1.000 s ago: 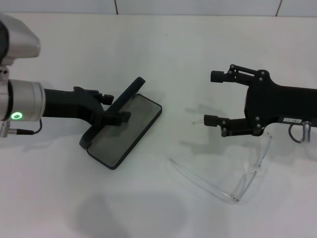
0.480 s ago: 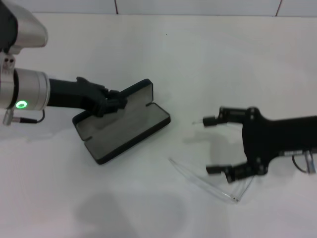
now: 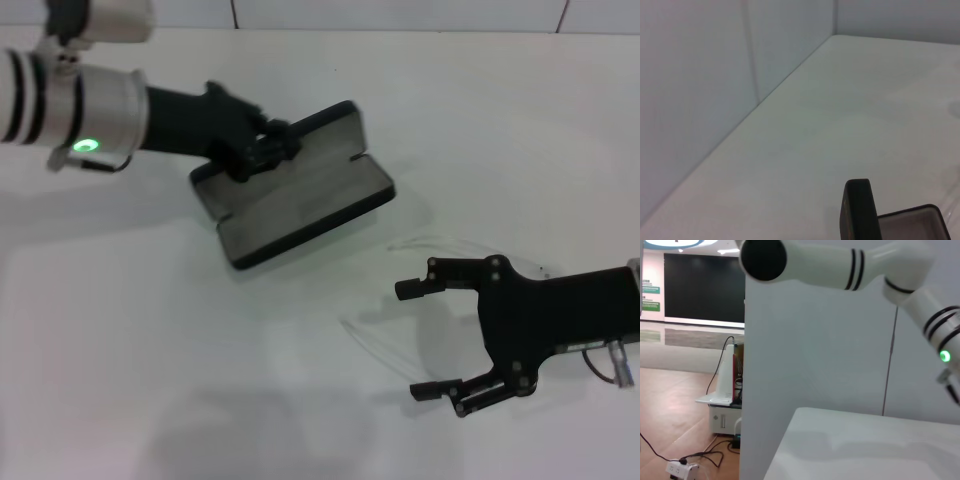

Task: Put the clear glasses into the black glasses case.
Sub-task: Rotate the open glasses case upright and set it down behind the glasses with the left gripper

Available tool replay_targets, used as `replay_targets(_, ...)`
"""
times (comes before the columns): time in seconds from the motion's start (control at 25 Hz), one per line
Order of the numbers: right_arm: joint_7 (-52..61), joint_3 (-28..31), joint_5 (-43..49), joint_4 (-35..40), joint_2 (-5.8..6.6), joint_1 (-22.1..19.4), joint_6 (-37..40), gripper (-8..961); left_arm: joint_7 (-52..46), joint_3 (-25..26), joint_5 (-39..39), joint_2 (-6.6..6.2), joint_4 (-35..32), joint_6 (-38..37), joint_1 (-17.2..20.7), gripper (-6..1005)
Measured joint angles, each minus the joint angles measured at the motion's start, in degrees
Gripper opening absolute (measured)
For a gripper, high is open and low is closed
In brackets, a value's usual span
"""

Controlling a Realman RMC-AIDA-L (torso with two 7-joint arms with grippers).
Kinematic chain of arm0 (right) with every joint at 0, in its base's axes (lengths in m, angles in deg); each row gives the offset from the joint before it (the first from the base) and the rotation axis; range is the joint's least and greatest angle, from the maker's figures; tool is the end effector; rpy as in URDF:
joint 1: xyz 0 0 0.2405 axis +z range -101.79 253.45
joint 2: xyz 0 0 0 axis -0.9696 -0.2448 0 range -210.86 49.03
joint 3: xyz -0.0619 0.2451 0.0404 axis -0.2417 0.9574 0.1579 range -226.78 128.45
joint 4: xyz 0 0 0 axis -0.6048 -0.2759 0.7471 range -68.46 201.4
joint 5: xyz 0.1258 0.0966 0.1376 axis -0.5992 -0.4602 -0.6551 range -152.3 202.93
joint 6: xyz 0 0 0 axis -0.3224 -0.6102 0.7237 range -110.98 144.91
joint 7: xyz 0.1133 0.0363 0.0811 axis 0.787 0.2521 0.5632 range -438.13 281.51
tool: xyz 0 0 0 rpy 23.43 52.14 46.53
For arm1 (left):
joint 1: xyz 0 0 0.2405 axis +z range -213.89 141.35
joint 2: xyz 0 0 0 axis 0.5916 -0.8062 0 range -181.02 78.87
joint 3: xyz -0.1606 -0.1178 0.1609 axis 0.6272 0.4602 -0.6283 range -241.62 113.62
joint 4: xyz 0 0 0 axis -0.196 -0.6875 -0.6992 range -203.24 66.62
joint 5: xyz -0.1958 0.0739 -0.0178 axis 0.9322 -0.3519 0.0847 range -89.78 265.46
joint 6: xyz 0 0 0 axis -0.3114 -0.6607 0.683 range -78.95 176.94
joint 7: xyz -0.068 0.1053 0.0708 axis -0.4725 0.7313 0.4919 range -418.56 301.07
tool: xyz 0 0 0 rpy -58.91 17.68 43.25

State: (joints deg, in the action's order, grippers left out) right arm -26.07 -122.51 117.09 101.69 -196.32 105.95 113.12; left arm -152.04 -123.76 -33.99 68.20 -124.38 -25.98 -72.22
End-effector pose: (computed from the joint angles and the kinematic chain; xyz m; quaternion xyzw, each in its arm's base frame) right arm 0.2142 0.2918 -0.0343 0.9581 0.0916 -0.2713 0.0094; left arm -0.1954 0.3905 0.0012 -0.9759 -0.1033 -0.0707 0.1786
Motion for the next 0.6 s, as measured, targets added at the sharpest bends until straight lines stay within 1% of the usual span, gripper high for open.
replay_targets(0.16, -0.90, -0.14, 0.03, -0.36, -0.39, -0.71, -0.12, 874, 9.15, -0.91, 0.33, 0.33, 1.40, 0.39, -2.20, 218)
replay_targets(0.32, -1.96, -0.14, -0.26, -0.67, -0.46, -1.97, -0.21, 873, 15.81, -1.57, 0.79, 0.35, 4.96, 0.56, -4.95, 226)
replay_targets(0.44, -2.77, -0.13, -0.38, -1.05, -0.45, -2.34, -0.27, 873, 17.90, -2.36, 0.35, 0.34, 6.86, 0.63, -6.47, 233)
replay_targets(0.6, -2.87, -0.13, -0.42, -1.10, -0.44, -2.35, -0.31, 872, 18.28, -4.81, -0.39, 0.29, 7.14, 1.58, -6.90, 241)
